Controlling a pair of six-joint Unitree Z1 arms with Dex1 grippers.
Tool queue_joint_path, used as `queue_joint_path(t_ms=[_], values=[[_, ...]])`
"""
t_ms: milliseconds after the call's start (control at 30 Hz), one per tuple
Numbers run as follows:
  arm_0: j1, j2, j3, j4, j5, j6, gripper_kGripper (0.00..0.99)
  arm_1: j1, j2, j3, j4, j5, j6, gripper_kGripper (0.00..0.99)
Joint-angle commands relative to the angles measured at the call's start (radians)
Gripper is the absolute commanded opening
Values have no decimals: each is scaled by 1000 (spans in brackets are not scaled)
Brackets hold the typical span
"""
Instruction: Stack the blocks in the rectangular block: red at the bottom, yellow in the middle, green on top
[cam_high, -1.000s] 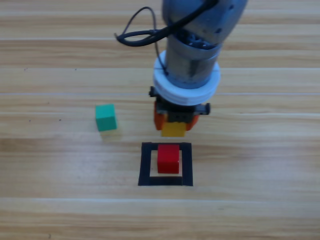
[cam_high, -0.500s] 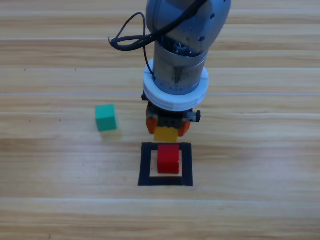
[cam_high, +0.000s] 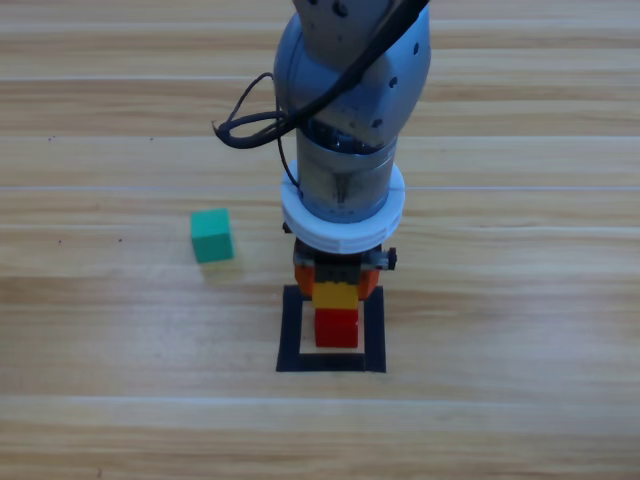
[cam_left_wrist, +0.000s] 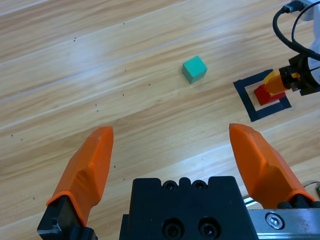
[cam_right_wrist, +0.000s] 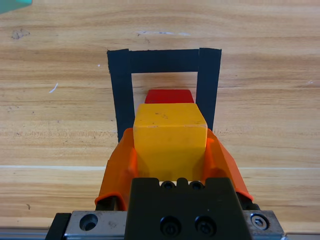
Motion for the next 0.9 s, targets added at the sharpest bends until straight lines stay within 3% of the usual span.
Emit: queue_joint_path(t_ms=[33, 900], values=[[16, 0, 23, -16, 1, -13, 990, 27, 59, -9, 11, -27, -5, 0], [16, 12, 40, -34, -5, -15, 990, 37, 76, -12, 11, -22, 0, 0]])
